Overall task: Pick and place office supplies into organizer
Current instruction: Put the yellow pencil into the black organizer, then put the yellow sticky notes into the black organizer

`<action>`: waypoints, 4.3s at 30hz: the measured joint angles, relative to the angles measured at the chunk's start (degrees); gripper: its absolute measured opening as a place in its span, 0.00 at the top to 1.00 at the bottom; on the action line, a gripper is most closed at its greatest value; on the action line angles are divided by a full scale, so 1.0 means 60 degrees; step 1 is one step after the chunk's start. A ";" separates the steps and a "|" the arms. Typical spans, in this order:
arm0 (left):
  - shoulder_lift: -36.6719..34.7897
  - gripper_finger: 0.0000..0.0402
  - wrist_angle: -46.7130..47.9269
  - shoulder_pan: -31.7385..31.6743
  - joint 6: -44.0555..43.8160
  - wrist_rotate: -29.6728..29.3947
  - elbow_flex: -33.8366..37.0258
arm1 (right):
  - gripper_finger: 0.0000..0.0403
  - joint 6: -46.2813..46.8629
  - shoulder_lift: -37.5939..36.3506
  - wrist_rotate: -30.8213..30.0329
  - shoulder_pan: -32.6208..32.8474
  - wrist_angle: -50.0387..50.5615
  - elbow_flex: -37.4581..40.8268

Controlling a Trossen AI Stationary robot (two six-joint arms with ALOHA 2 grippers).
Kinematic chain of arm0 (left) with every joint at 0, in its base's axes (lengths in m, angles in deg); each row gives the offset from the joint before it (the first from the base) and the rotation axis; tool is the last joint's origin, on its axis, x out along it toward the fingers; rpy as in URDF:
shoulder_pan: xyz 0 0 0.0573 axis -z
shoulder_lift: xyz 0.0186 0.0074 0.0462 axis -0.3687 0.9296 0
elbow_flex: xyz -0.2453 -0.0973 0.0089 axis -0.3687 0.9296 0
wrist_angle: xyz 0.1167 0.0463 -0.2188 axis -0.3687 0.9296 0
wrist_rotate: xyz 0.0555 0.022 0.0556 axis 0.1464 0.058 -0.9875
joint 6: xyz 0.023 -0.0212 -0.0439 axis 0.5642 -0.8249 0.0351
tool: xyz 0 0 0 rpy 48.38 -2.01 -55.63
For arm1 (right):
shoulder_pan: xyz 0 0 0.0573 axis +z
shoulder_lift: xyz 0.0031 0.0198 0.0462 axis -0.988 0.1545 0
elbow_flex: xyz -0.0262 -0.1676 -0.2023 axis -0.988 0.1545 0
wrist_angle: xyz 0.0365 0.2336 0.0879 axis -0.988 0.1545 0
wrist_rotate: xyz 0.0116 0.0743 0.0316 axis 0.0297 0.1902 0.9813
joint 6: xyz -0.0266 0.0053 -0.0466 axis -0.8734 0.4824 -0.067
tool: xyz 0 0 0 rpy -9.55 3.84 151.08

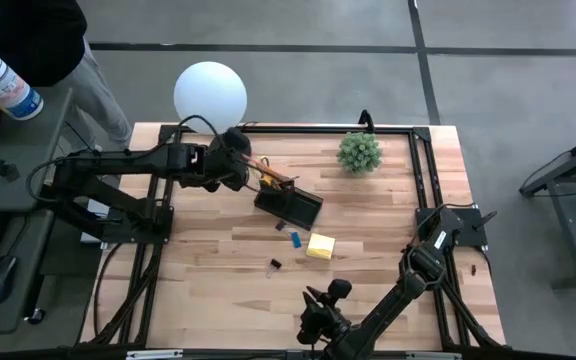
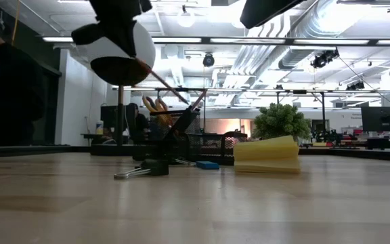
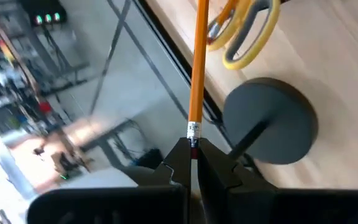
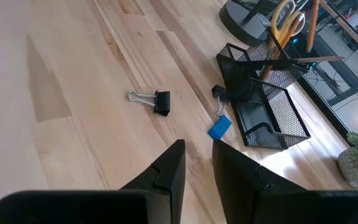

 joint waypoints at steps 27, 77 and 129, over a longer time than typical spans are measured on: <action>0.2492 1.00 -0.0004 0.0398 0.1699 0.0060 -0.0600 | 0.81 0.0015 0.0004 -0.0151 0.0004 -0.0007 0.0000; 0.0841 0.94 -0.0094 0.0959 -0.7537 0.4400 -0.0183 | 0.81 0.0068 -0.0012 0.0435 -0.0380 0.0000 0.0797; 0.0849 0.98 -0.7200 0.5090 -1.1758 0.3394 0.5849 | 0.51 -0.6490 -0.5377 0.7342 -0.4676 -0.5831 0.7346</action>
